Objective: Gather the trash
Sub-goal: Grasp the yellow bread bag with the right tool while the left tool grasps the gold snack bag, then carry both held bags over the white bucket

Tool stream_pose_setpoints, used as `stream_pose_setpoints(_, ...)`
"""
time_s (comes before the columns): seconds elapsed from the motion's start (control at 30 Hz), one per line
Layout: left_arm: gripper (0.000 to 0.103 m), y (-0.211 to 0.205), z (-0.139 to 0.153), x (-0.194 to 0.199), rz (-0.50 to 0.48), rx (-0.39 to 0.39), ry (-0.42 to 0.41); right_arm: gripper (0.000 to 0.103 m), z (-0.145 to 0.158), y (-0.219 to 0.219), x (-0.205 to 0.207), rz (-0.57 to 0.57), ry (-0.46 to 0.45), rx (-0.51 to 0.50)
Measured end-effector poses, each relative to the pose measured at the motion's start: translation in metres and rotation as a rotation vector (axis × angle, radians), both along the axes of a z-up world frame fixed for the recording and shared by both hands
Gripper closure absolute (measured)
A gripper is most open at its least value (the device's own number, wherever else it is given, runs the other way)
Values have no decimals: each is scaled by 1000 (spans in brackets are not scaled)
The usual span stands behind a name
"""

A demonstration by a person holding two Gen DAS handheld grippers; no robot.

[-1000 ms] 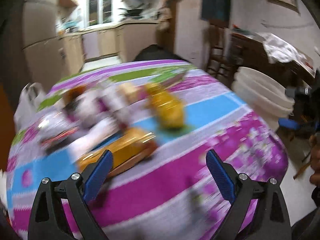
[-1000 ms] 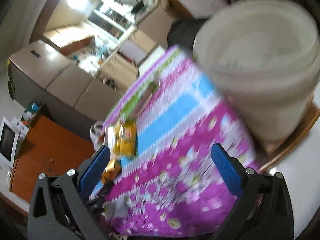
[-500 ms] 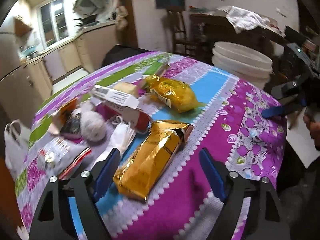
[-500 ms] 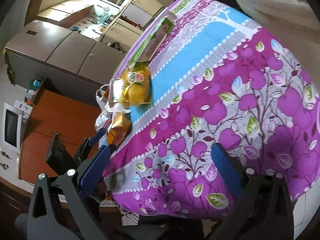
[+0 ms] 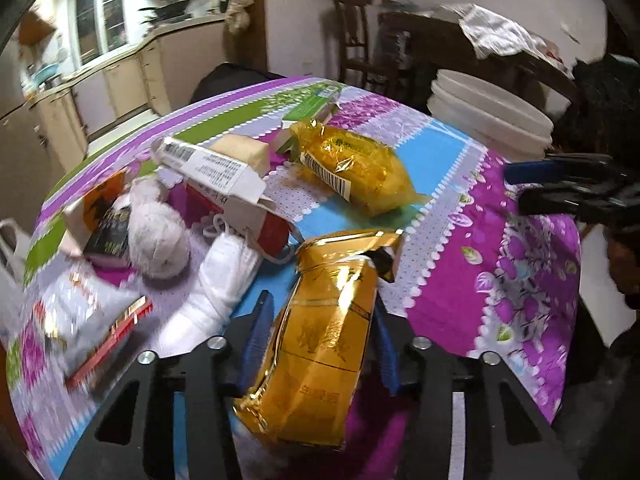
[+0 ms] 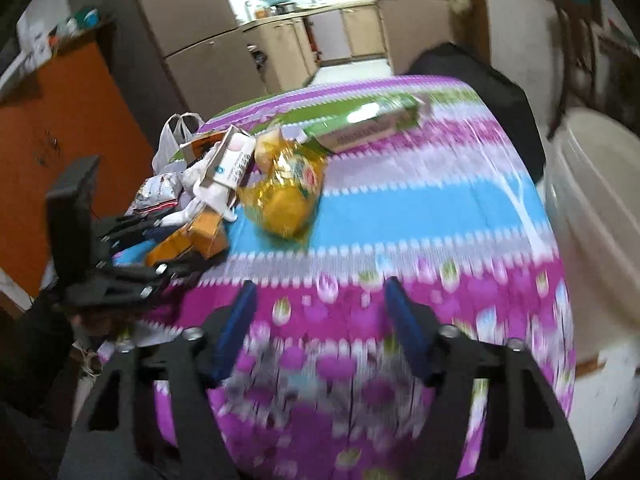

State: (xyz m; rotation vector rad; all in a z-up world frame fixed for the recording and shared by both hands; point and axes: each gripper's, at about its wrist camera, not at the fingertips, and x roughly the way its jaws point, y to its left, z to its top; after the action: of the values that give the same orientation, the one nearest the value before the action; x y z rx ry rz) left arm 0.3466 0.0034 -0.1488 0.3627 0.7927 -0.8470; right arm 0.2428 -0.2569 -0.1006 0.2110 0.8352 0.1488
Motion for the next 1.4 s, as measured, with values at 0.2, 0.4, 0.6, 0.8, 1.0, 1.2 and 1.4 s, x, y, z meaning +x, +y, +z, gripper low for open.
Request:
stream_pose_setpoints(0.2,62,15,3,-38,167,-73,30,53,4,11,52,43,-6,25)
stream_pose_setpoints(0.4,59,20,2,-44,380,-58,-1,35,2,31,91,17,23,46)
stream_pose_setpoints(0.6,53,4,-3,-50,389,-13,-43,62,-26,34,101,12,69,-15)
stream_pose_setpoints(0.8,57,2,-4,-49,412,-28,-42,69,-28,16,76,-7,44,26)
stream_pose_setpoints(1.0,63,-5,1,-46,441,-2,-11,69,-23,5,41,3,72,78)
stream_pose_setpoints(1.2,64,-17,15,-52,450,41,-48,69,-11,9,13,55,109,100)
stream_pose_setpoints(1.4,64,-46,60,-35,462,27,-144,69,13,5,-3,59,73,39)
